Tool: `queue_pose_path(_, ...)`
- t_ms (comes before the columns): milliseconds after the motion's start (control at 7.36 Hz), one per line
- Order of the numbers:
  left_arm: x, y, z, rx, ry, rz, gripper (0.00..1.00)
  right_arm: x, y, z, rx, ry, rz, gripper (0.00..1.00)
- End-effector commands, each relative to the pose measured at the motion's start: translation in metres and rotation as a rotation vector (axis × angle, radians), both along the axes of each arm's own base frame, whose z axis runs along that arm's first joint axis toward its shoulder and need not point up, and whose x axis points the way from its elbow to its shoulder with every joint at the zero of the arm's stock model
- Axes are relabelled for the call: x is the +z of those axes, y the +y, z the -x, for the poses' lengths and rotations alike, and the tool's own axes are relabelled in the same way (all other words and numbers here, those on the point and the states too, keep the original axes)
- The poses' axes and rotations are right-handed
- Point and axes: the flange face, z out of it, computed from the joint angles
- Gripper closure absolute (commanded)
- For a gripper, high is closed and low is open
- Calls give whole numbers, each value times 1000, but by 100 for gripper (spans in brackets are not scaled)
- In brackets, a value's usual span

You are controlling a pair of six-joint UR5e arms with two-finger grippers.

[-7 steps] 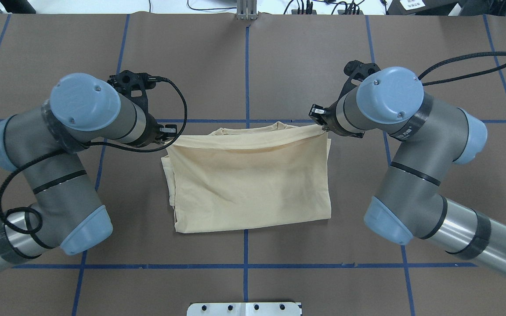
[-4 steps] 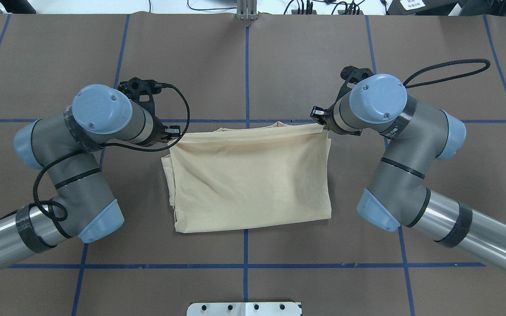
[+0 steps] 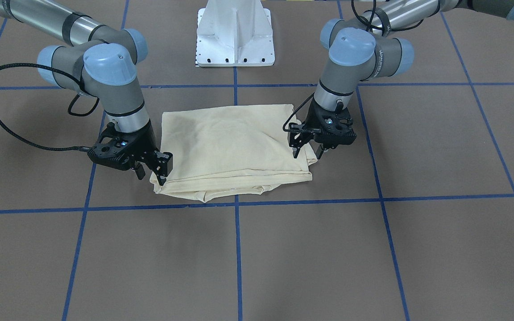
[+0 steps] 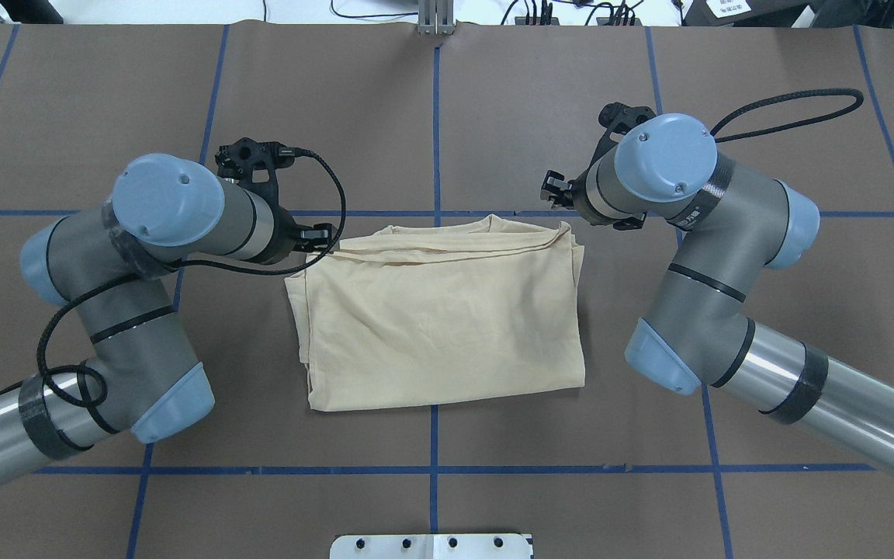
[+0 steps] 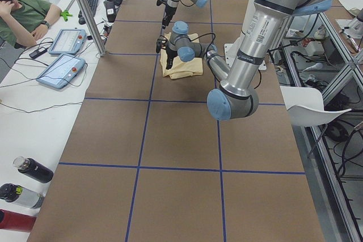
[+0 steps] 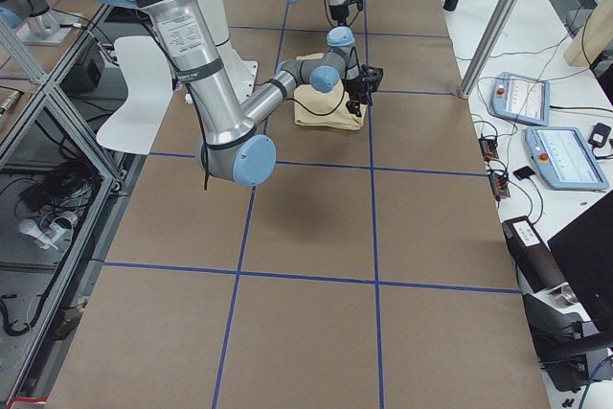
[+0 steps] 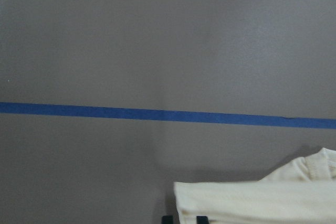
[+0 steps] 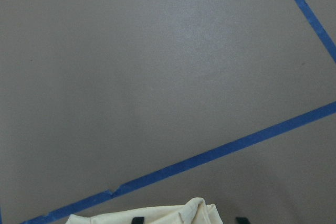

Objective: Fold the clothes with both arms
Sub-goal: 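Move the left gripper down to the folded shirt's side edge nearest it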

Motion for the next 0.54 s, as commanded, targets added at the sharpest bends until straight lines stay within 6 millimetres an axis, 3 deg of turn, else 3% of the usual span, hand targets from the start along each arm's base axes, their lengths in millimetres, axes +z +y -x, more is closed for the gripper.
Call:
queue_pose_path(0, -6, 89, -21, 150, 62, -5, 0, -2, 1, -3, -7, -9, 1, 0)
queue_pose_path(136, 1, 110, -30, 188, 55, 0, 0, -1, 0, -4, -4, -7, 1, 0)
queue_pose_path(272, 17, 122, -37, 210, 28, 9, 0, 0, 0, -4, -5, -5, 1, 0)
queue_pose_path(408, 22, 127, -43, 215, 18, 10, 2, 0, 0, -4, -5, -5, 1, 0)
